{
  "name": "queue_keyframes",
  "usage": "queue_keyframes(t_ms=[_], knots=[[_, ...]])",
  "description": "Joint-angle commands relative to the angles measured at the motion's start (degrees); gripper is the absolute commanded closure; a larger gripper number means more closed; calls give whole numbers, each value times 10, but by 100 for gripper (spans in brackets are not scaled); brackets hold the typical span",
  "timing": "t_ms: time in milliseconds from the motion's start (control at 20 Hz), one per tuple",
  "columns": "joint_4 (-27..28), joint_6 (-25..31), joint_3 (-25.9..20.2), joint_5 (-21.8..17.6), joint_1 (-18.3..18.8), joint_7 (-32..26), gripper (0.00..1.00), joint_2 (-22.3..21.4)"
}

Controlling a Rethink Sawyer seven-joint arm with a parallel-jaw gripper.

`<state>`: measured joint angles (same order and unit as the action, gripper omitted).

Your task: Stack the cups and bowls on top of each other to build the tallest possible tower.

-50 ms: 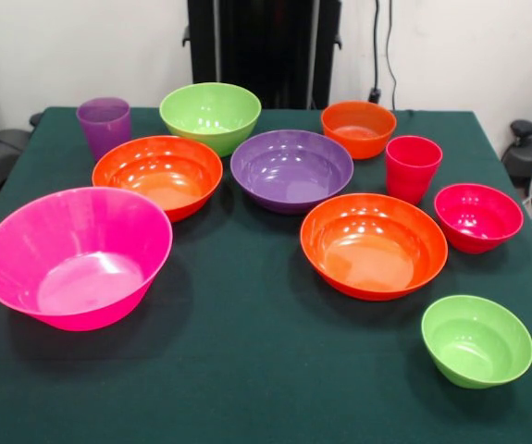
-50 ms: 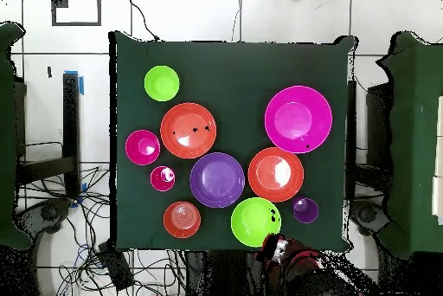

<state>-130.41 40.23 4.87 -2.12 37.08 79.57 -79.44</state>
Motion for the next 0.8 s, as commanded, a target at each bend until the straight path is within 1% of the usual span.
queue_keyframes(t_ms=[50,100,250,450,550,700,800], knots=[[-103,-60,-85,-62,29,-163,0,69],[-106,-71,-93,-64,35,-158,0,76],[-118,-75,-116,-65,51,-151,0,81],[-129,-105,-140,-84,64,-121,0,105],[-124,-113,-147,-113,64,-98,0,124],[-131,-125,-162,-122,78,-90,0,130],[-126,-141,-166,-145,78,-67,0,148]])
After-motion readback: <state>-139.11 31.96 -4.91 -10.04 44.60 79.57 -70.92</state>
